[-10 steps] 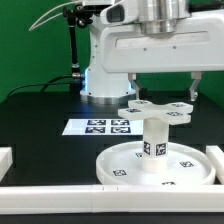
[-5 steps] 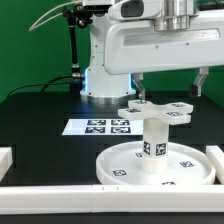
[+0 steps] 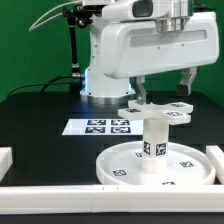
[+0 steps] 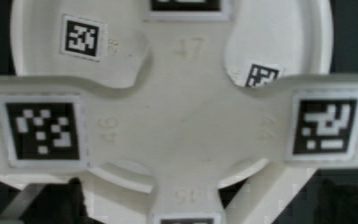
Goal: Assemble round table
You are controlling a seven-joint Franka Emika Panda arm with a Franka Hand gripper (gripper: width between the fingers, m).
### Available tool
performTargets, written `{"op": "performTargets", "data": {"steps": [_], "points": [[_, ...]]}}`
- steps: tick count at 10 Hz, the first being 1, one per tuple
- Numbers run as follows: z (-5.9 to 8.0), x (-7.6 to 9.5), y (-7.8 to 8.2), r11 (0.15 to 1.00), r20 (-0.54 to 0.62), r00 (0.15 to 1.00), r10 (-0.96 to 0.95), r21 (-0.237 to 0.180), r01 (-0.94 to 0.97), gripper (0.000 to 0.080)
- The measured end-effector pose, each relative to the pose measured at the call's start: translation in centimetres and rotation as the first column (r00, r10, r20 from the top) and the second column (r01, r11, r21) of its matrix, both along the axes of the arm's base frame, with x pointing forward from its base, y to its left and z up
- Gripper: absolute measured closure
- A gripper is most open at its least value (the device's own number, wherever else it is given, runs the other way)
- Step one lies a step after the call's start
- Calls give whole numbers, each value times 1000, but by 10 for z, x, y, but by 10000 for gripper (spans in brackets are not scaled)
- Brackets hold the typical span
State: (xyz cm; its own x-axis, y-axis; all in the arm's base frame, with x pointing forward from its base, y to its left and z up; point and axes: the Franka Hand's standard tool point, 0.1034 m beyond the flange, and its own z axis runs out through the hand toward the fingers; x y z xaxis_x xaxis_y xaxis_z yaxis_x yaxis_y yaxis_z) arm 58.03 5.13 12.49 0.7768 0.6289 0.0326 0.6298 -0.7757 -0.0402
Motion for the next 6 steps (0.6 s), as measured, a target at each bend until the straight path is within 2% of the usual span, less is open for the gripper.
{"op": "performTargets", "data": {"steps": [6], "points": [[0,3,-8,939,21,939,343,-29,-343,151]]}}
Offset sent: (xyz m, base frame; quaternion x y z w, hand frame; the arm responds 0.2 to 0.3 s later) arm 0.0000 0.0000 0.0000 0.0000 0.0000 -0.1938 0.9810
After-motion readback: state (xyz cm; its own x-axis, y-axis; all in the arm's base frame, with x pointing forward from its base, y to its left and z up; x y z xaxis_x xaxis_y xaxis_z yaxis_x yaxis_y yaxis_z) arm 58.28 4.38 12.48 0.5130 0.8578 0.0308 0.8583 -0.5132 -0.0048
